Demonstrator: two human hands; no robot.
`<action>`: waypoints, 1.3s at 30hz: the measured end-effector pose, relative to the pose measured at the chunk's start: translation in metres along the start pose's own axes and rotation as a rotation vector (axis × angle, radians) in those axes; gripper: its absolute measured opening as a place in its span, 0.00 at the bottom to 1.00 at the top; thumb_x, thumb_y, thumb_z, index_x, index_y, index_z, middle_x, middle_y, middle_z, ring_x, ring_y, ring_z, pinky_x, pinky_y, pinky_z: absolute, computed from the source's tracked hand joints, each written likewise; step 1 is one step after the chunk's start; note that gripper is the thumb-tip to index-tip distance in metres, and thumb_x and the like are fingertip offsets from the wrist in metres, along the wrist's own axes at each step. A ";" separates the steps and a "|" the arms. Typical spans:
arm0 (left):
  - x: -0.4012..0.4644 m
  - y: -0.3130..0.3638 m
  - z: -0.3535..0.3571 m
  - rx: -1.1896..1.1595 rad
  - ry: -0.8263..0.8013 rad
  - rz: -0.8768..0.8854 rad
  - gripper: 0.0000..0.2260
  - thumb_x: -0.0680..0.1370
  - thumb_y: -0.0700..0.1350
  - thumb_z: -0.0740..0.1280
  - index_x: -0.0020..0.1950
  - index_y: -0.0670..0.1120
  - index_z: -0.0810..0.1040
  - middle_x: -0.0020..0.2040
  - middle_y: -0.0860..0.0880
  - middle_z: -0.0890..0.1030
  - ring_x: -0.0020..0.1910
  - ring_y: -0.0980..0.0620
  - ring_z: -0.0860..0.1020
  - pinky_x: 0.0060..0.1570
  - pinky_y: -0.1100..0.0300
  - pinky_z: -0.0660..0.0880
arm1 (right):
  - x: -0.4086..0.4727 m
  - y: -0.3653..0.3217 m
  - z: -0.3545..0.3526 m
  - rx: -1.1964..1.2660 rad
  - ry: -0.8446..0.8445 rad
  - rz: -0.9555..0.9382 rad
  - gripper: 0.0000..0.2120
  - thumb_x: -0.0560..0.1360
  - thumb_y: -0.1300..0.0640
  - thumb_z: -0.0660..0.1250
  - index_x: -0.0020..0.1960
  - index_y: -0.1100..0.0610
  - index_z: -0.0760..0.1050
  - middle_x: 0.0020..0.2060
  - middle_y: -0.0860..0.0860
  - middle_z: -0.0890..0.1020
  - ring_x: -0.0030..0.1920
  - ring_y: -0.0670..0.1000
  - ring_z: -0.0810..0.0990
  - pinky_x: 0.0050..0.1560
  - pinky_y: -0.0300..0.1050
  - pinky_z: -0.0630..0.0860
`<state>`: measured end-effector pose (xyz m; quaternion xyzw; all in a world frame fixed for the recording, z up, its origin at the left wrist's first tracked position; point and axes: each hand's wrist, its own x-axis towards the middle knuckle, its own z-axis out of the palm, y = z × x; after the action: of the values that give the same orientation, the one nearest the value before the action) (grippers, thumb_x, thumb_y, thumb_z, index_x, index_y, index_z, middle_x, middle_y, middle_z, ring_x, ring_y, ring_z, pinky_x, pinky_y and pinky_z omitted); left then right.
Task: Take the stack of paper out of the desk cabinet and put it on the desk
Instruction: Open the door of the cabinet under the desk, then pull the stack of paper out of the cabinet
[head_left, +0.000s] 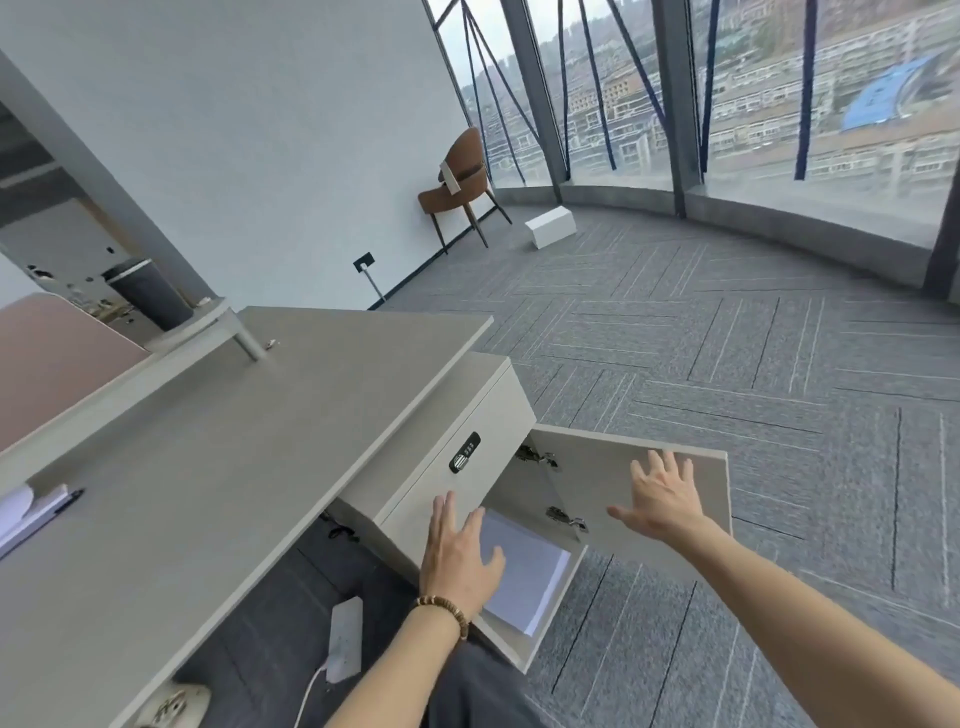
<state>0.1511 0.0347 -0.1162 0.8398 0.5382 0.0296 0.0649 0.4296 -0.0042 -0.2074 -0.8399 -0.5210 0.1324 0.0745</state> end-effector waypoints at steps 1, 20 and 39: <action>0.001 0.002 0.008 -0.016 -0.032 -0.003 0.27 0.79 0.53 0.63 0.77 0.49 0.63 0.81 0.44 0.48 0.80 0.46 0.43 0.78 0.51 0.51 | 0.000 -0.003 0.001 0.008 -0.010 -0.005 0.45 0.70 0.29 0.61 0.76 0.59 0.63 0.77 0.63 0.61 0.78 0.65 0.55 0.77 0.67 0.52; 0.107 -0.045 0.153 -0.099 -0.417 -0.179 0.23 0.76 0.52 0.64 0.68 0.42 0.66 0.67 0.42 0.70 0.70 0.41 0.62 0.67 0.48 0.68 | 0.079 -0.066 0.104 0.133 -0.411 -0.053 0.35 0.75 0.38 0.64 0.73 0.59 0.66 0.68 0.61 0.71 0.68 0.63 0.71 0.66 0.59 0.72; 0.162 -0.117 0.370 -0.377 -0.526 -0.497 0.32 0.77 0.50 0.66 0.76 0.43 0.57 0.73 0.43 0.64 0.74 0.46 0.61 0.68 0.52 0.68 | 0.190 -0.081 0.312 0.082 -0.618 -0.064 0.38 0.76 0.37 0.63 0.76 0.59 0.60 0.72 0.62 0.67 0.70 0.62 0.70 0.69 0.60 0.71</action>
<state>0.1576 0.2014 -0.5021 0.6366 0.6749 -0.1045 0.3582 0.3473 0.1975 -0.5108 -0.7396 -0.5392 0.3997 -0.0494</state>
